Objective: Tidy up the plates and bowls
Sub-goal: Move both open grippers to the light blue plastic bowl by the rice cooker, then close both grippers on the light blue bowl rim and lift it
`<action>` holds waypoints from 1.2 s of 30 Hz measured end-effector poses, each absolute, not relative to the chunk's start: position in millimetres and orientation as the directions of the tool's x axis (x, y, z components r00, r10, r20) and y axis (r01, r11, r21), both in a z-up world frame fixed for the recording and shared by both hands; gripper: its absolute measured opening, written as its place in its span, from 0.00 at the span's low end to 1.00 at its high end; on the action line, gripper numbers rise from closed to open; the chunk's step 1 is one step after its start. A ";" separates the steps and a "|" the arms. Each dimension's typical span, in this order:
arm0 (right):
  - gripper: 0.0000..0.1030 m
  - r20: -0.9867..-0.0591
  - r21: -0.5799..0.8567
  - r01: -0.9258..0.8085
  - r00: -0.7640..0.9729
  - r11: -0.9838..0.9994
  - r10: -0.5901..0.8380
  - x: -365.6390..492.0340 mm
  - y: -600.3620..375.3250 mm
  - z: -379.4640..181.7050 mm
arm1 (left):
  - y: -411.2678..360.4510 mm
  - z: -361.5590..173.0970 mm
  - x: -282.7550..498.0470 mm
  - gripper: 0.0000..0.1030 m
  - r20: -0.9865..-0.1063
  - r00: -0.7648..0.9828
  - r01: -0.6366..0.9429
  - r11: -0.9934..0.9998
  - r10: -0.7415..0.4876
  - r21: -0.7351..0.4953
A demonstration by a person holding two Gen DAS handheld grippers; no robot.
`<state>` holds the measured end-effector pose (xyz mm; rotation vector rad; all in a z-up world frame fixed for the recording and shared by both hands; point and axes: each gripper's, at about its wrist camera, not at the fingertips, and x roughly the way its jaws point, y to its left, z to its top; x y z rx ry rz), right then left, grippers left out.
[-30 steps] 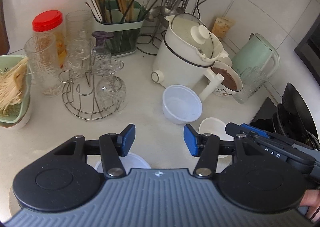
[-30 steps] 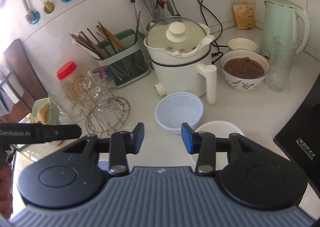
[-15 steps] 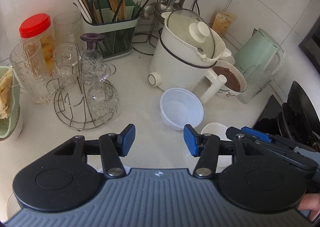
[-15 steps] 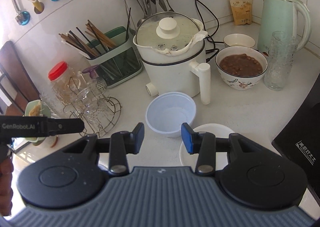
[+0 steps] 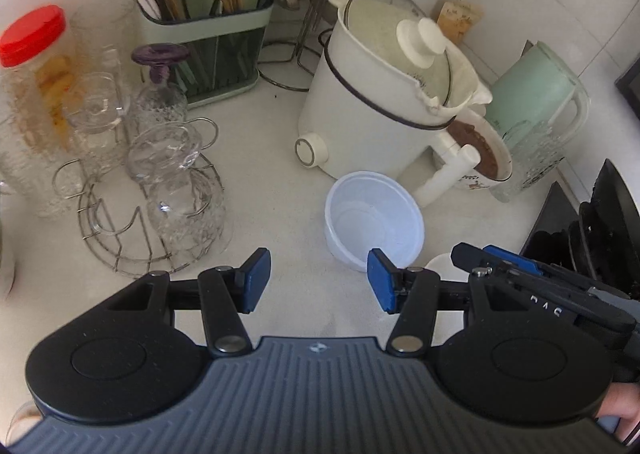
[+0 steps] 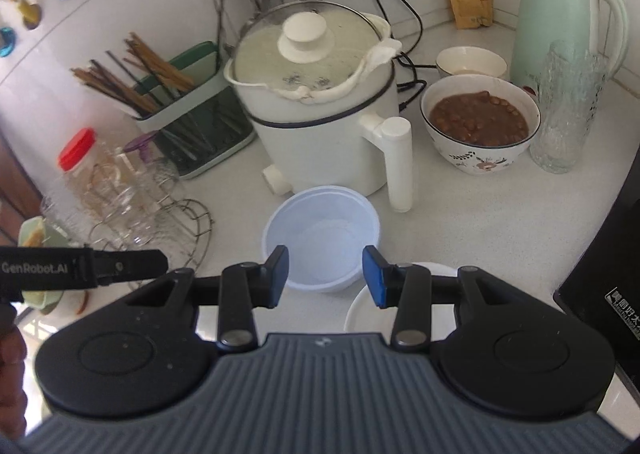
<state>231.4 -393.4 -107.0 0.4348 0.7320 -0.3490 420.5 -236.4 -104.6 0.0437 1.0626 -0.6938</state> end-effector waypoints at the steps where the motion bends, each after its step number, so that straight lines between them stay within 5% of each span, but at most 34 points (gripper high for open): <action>1: 0.42 -0.708 0.260 0.457 0.690 0.851 -0.155 234.4 -396.3 -109.7 | -240.0 -108.4 424.9 0.58 -0.817 0.288 0.543 0.788 -0.500 -0.290; 23: 0.38 -0.793 0.248 0.573 0.583 0.781 -0.176 283.6 -435.8 -172.8 | -319.3 -186.4 477.8 0.56 -0.865 0.083 0.554 0.745 -0.494 -0.372; 27: 0.37 -0.797 0.250 0.567 0.581 0.785 -0.166 286.7 -438.3 -177.9 | -324.8 -197.7 482.6 0.48 -0.866 0.067 0.545 0.745 -0.496 -0.385; 36: 0.17 -0.821 0.236 0.577 0.549 0.782 -0.157 293.0 -436.2 -191.2 | -327.7 -208.0 490.1 0.33 -0.868 0.078 0.530 0.758 -0.490 -0.381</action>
